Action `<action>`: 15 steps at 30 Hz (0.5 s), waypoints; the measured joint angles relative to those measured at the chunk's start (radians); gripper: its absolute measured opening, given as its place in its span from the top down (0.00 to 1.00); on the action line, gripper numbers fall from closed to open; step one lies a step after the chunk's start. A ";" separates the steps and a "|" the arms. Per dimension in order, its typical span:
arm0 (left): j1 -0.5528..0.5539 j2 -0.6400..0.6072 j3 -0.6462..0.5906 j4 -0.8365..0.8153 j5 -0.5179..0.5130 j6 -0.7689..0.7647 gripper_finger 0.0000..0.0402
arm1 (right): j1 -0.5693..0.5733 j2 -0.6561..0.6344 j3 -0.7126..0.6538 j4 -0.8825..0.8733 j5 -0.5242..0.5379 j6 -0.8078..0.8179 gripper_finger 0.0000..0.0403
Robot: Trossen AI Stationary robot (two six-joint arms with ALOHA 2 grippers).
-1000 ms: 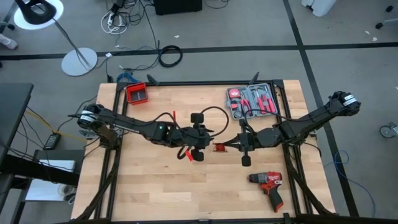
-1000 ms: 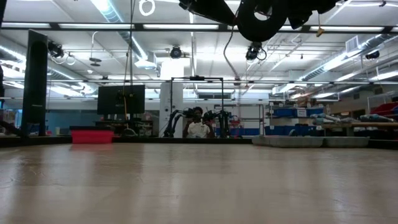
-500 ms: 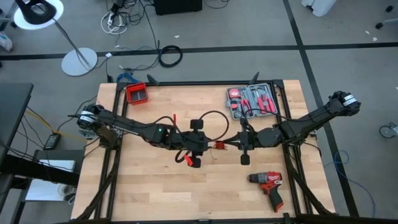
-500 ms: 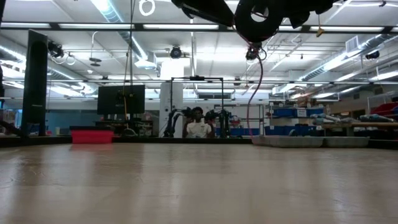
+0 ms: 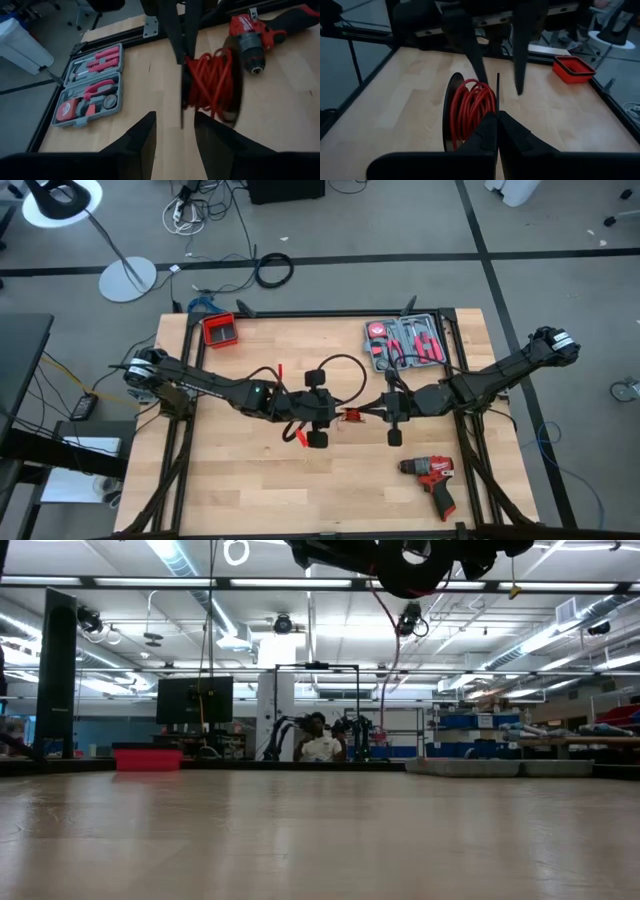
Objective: Coil cords
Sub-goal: Coil the red wire onto the black spool
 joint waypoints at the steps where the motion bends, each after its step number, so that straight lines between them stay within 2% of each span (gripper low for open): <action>1: 0.000 0.000 0.000 0.002 0.000 0.005 0.66 | 0.000 0.000 0.000 0.004 -0.006 -0.001 1.00; 15: 0.000 0.001 0.000 0.049 0.027 0.037 0.67 | 0.000 0.000 0.001 0.010 -0.025 -0.015 1.00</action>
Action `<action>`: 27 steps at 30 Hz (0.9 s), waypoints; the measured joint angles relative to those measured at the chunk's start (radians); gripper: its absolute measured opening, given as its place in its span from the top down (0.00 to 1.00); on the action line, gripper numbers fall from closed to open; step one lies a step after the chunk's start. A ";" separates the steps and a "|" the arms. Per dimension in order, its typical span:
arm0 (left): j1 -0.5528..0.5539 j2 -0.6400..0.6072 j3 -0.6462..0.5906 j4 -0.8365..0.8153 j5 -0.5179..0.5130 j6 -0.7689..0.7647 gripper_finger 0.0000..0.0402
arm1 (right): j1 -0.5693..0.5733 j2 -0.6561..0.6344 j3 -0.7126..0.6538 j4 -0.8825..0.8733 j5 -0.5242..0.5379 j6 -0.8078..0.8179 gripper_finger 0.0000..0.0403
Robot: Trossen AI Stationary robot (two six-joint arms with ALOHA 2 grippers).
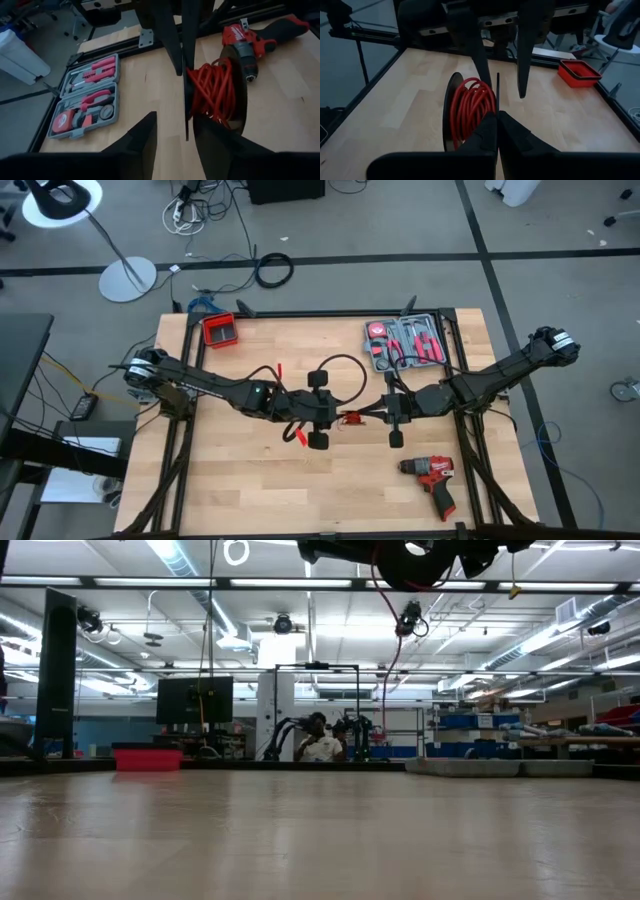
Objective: Coil cords
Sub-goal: Coil the red wire onto the black spool
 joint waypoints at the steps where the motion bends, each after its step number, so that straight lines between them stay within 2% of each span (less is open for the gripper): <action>1: 0.000 0.000 0.000 0.006 0.000 -0.001 0.69 | 0.000 0.000 0.000 0.000 0.000 -0.001 1.00; 3: 0.000 0.001 0.000 0.029 0.004 -0.002 0.75 | 0.000 0.000 0.000 0.001 -0.005 -0.002 1.00; 7: 0.001 0.001 0.000 0.075 0.037 -0.004 0.96 | -0.001 0.000 0.000 0.008 -0.011 -0.004 1.00; 8: 0.001 0.001 0.000 0.078 0.039 -0.004 0.97 | -0.001 0.000 0.000 0.007 -0.011 -0.005 1.00; 11: 0.002 0.001 0.000 0.076 0.038 -0.003 0.99 | -0.001 0.000 0.000 0.014 -0.011 -0.005 0.97; 21: 0.004 0.001 0.000 0.036 -0.005 -0.004 1.00 | 0.005 -0.018 0.000 0.070 -0.011 -0.002 0.78; 27: 0.005 0.001 0.000 -0.001 -0.029 -0.007 1.00 | 0.061 -0.156 0.000 -0.063 0.109 0.035 0.76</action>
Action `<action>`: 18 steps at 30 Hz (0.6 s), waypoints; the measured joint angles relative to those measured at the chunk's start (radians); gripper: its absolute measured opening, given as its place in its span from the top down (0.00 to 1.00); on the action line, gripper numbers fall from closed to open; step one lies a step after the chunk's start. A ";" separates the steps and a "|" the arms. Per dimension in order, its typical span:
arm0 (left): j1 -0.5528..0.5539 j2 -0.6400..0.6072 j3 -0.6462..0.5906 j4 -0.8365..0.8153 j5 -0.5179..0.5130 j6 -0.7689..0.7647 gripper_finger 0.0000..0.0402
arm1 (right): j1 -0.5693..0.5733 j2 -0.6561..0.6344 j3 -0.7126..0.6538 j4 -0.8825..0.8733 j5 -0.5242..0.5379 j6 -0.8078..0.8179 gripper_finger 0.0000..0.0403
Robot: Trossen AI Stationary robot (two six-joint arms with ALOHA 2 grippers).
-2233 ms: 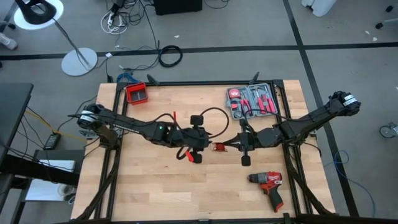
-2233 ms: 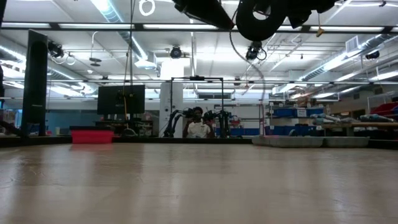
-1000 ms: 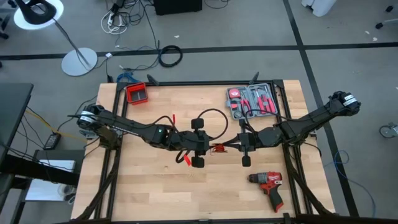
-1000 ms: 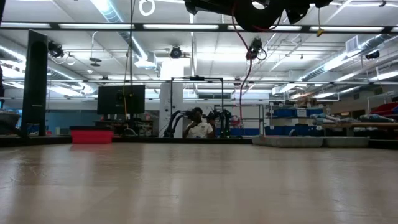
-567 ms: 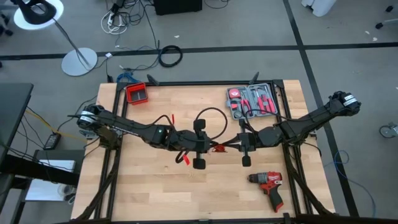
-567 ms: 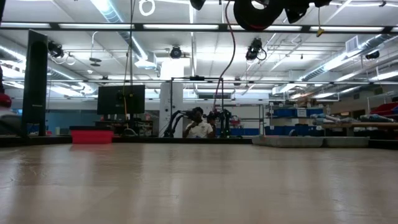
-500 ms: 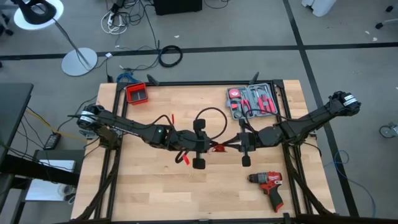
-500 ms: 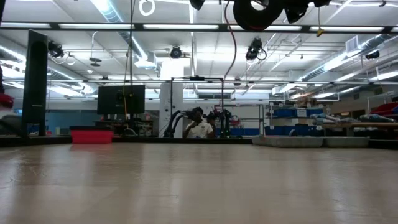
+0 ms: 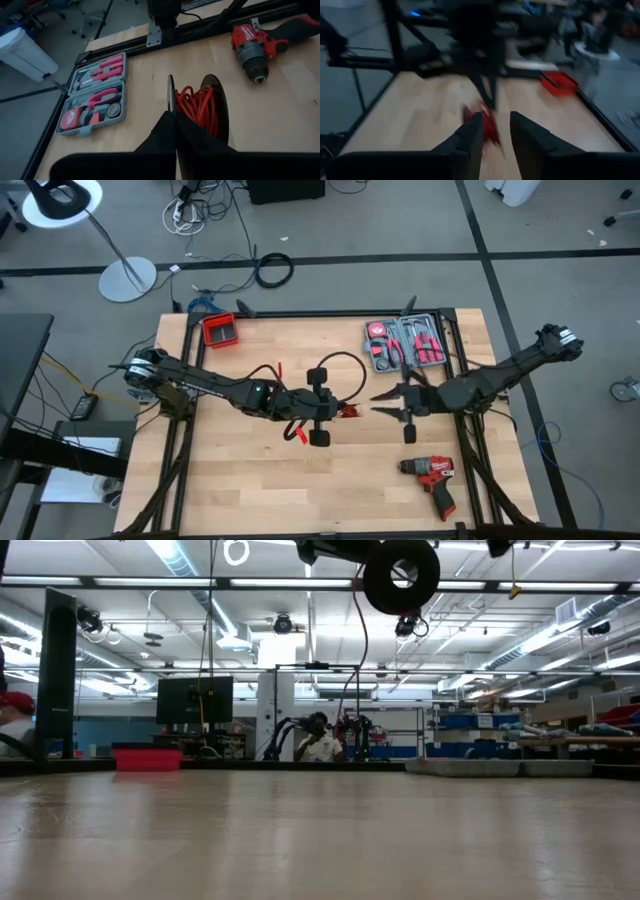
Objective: Coil cords
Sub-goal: Coil the red wire onto the black spool
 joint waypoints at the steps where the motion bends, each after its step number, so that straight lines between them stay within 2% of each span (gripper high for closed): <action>1: 0.000 0.000 0.000 0.003 0.000 0.000 1.00 | 0.007 -0.024 0.000 -0.052 0.027 0.028 0.76; 4: 0.000 0.000 0.000 0.036 0.017 0.011 1.00 | 0.013 -0.070 -0.002 -0.242 0.089 0.152 0.77; 7: 0.000 0.000 0.000 0.102 0.061 0.042 1.00 | 0.009 -0.075 -0.051 -0.262 0.081 0.243 0.77; 11: 0.001 0.000 0.000 0.167 0.081 0.084 1.00 | 0.011 -0.041 -0.156 -0.096 -0.025 0.262 0.77; 18: 0.010 0.000 0.000 0.260 0.076 0.129 1.00 | 0.009 0.048 -0.307 0.332 -0.037 0.171 0.77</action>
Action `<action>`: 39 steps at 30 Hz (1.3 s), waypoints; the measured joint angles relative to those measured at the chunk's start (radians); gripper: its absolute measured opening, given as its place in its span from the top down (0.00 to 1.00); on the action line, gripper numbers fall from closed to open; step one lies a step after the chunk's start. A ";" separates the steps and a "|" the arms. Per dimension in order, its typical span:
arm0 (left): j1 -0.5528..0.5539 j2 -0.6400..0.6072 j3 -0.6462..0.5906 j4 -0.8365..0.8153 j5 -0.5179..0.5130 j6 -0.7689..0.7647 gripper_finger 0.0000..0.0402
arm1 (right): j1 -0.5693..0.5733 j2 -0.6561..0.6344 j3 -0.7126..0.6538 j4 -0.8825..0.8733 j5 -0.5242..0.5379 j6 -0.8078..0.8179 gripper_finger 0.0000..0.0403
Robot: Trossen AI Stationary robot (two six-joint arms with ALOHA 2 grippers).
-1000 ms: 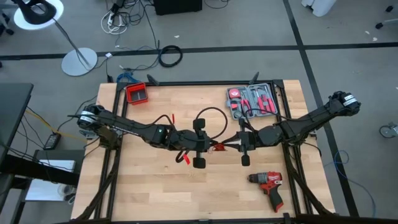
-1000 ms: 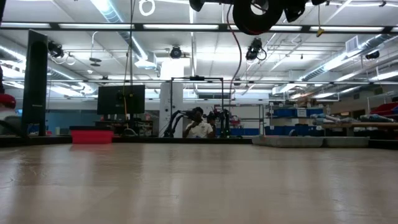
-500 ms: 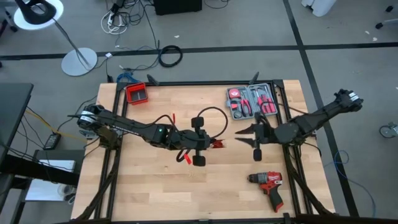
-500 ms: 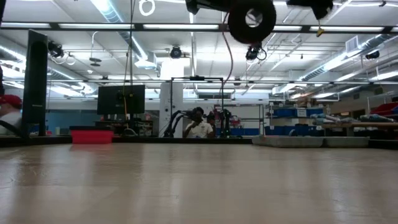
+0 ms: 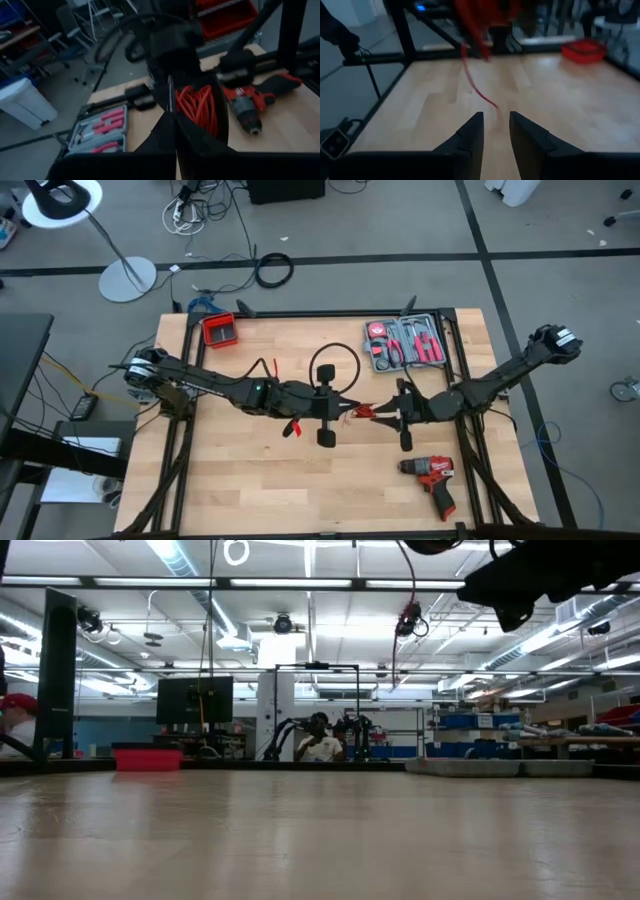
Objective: Coil cords
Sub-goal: Coil the red wire onto the black spool
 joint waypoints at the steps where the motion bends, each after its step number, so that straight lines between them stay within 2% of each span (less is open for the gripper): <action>1: 0.000 0.000 0.000 0.010 -0.005 0.003 1.00 | 0.000 0.019 -0.007 0.049 0.000 -0.022 0.77; 13: 0.016 0.000 0.000 0.104 -0.011 0.007 1.00 | -0.049 0.202 0.002 0.251 0.024 -0.159 0.77; 39: 0.015 -0.001 0.000 0.193 -0.057 0.058 1.00 | -0.090 0.207 0.003 0.317 -0.046 -0.192 0.78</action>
